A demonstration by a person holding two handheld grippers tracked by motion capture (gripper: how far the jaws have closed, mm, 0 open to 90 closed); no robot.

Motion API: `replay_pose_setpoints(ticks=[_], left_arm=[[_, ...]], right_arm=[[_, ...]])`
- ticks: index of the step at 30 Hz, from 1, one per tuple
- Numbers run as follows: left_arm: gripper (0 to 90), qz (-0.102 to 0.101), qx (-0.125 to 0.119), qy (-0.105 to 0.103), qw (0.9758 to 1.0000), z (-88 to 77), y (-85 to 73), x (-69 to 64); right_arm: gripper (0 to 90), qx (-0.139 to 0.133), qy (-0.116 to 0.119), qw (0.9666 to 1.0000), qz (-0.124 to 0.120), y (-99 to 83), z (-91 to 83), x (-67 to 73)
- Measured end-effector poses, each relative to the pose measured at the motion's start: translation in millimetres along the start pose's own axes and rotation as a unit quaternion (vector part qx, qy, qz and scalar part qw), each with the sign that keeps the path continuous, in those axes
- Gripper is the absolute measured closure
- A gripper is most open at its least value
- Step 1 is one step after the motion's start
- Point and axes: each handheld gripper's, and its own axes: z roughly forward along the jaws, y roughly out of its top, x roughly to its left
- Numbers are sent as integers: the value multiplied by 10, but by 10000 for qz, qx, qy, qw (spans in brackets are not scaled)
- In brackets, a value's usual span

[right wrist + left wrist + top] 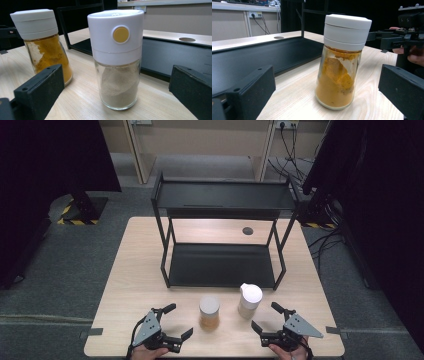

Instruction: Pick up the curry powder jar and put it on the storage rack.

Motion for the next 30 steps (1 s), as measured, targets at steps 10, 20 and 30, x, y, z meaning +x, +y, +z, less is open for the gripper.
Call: replay_pose_setpoints(ticks=[10,20,30], left_arm=[[5,-123,-57,-64,9999,35,40,-15],[4,-225,18,-167,9996,175,75,-35],[8,-65,122,-370,9992,395,131,-85]], right_arm=[[4,3,-3,10000,18,-10,8,-10],[4,-2,7,10000,18,-12,7,-12],[4,14,44,10000,60,-13,14,-19]])
